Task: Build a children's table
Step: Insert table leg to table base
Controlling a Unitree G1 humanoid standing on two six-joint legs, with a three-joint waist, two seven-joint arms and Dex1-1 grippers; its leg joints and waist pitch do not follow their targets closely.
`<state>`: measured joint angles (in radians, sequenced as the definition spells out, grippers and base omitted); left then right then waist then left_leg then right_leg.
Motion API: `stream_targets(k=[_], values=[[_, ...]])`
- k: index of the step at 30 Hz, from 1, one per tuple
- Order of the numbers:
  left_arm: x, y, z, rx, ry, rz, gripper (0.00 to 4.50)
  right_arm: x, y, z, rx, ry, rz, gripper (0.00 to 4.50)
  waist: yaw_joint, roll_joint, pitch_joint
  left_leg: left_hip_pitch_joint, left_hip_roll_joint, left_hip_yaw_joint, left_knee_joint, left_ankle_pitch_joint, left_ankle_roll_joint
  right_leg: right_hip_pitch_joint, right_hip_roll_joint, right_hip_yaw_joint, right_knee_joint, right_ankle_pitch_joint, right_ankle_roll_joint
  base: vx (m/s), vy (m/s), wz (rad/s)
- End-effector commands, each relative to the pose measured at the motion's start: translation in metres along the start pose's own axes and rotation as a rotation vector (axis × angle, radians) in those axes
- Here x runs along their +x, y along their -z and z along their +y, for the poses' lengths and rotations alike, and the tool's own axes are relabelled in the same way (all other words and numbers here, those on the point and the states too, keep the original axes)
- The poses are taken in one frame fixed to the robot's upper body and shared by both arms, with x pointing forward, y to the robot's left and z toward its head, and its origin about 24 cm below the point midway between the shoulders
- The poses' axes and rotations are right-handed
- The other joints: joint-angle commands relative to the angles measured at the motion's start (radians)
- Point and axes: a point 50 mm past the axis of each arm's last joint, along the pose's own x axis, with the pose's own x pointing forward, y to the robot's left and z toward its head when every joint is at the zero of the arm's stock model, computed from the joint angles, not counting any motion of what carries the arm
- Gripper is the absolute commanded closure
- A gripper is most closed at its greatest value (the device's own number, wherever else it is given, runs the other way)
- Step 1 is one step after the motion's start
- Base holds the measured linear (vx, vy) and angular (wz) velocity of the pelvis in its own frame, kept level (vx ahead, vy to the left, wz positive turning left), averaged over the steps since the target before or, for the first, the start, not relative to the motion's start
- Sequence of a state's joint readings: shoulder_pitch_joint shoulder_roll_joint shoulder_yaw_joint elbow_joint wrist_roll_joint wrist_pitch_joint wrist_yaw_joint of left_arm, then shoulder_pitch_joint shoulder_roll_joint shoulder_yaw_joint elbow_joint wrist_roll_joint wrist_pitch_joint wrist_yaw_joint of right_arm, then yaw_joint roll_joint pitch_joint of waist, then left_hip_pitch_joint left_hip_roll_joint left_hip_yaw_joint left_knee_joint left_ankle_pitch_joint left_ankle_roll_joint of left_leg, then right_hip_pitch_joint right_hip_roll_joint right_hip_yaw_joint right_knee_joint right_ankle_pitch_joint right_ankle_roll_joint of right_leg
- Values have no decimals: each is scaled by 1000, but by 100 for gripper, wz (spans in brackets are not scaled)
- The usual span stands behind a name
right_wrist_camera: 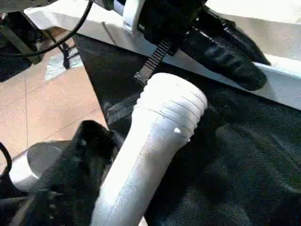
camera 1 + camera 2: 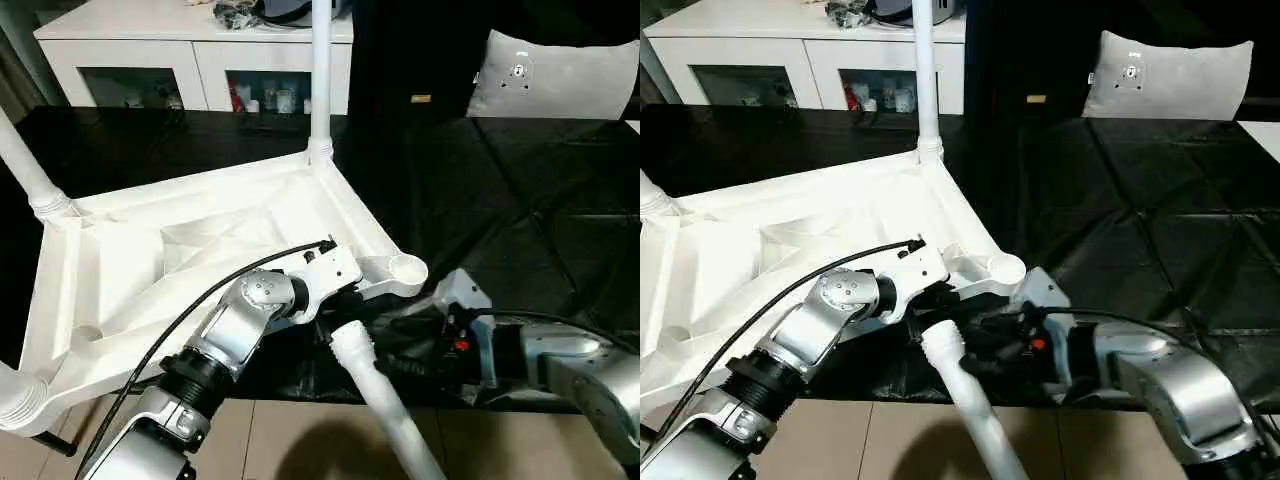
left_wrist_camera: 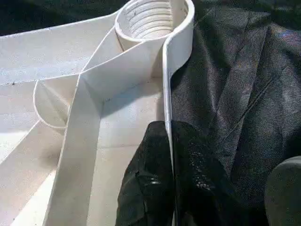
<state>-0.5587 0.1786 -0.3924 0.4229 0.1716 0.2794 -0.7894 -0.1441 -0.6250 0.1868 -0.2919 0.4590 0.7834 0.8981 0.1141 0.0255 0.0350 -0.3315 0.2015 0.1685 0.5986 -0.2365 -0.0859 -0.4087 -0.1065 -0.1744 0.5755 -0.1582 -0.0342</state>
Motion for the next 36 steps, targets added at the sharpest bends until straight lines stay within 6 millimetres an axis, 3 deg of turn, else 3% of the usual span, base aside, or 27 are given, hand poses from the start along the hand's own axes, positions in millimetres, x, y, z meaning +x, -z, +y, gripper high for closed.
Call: stream_targets(k=[1,11,16,28,36], values=[[-1,20,-5,-23,7,89,450,1,-4,-1,-24,24,10,10,8,-15,-61,-25,20,-9,-62,-58,69,74,-52,59,-82,-329,2,0,0,0],[-1,20,-3,-18,7,96,450,23,-6,-5,-60,82,82,3,5,-9,-62,-23,24,-10,-64,-55,60,75,-55,63,-74,-288,-32,0,0,0],[-1,20,-3,-17,7,99,450,32,1,-5,-83,80,143,3,4,-9,-62,-22,23,-10,-64,-65,54,75,-55,64,-76,-302,-28,0,0,0],[0,19,-3,-12,5,98,450,30,6,-15,-83,149,224,3,2,-8,-63,-22,24,-9,-63,-60,53,76,-56,66,-72,-287,-42,0,0,0],[1,19,-3,-8,1,99,450,23,7,-20,-69,151,231,83,3,-11,-63,-22,24,-9,-62,-57,61,77,-56,67,-69,-273,-50,0,0,0]])
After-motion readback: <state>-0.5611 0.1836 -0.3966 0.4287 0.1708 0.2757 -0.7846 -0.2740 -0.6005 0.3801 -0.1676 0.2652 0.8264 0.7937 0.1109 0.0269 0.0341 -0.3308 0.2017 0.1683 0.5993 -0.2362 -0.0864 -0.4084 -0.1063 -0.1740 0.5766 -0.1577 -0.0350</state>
